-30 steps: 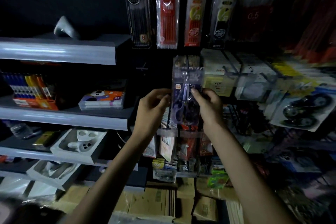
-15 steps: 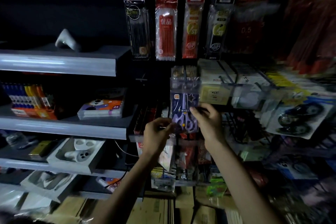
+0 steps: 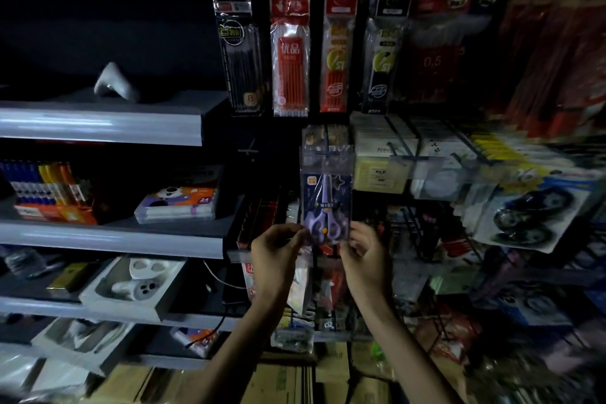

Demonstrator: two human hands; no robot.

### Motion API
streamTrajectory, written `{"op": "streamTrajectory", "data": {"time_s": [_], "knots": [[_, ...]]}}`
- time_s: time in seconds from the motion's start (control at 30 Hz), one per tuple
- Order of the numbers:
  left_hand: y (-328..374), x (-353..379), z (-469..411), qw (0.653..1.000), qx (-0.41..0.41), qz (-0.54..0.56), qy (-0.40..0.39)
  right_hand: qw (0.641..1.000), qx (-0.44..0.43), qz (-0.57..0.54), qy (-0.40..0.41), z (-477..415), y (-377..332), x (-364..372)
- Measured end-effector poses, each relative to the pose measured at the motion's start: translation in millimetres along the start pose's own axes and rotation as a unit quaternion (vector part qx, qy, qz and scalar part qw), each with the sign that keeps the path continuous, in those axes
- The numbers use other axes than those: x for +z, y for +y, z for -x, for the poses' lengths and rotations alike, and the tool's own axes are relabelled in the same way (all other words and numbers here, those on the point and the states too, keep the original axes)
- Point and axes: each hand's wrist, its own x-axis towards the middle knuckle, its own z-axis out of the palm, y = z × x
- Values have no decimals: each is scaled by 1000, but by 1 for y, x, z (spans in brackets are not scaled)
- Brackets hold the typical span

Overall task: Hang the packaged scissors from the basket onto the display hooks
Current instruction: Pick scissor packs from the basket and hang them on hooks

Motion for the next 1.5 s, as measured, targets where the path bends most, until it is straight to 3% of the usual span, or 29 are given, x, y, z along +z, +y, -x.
{"op": "streamTrajectory", "data": {"time_s": [0.5, 1.17, 1.5], "knots": [[-1, 6, -1, 999, -24, 19, -23, 999, 21, 24, -41, -10, -2, -2], [-15, 25, -53, 998, -5, -65, 5, 990, 112, -25, -81, -62, -20, 27], [-29, 29, -63, 996, -53, -62, -25, 989, 110, -25, -94, -64, -13, 26]]}}
